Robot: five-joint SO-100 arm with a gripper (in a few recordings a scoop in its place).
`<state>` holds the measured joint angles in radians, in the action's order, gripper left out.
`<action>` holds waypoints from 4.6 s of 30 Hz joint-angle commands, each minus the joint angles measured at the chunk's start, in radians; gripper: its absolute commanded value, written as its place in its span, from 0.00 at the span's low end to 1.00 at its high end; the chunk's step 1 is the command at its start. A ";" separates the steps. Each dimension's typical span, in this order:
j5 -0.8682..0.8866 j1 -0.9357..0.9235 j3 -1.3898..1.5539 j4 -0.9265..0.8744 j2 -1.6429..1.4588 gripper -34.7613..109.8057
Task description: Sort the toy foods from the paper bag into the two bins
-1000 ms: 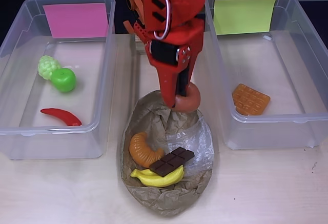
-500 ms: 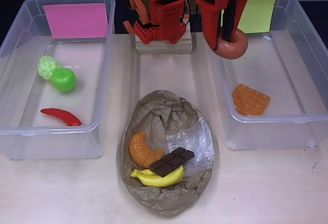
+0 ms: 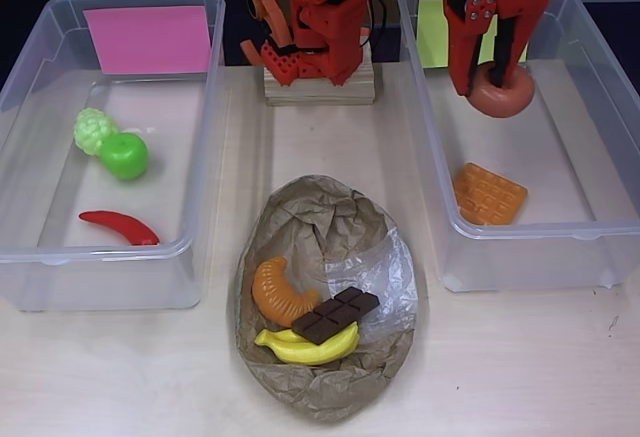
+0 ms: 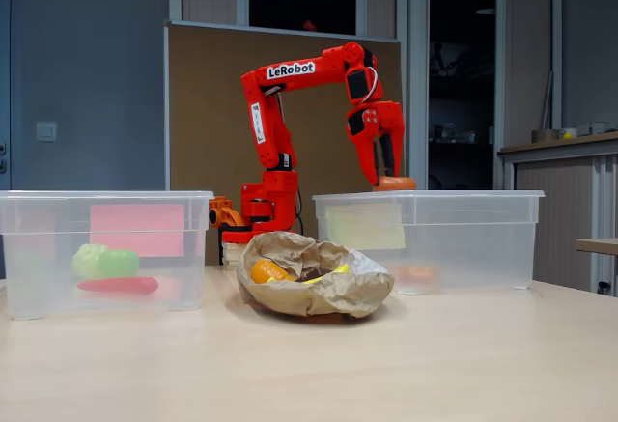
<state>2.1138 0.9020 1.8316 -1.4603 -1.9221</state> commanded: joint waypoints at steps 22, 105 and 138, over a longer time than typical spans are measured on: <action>-0.640 -0.411 -0.252 -0.017 0.015 0.43; -1.534 -0.894 -0.141 0.549 0.704 0.34; -0.526 -0.331 0.107 -0.132 -0.325 0.33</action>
<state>1.3591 0.4157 1.8837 -1.5800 -2.1690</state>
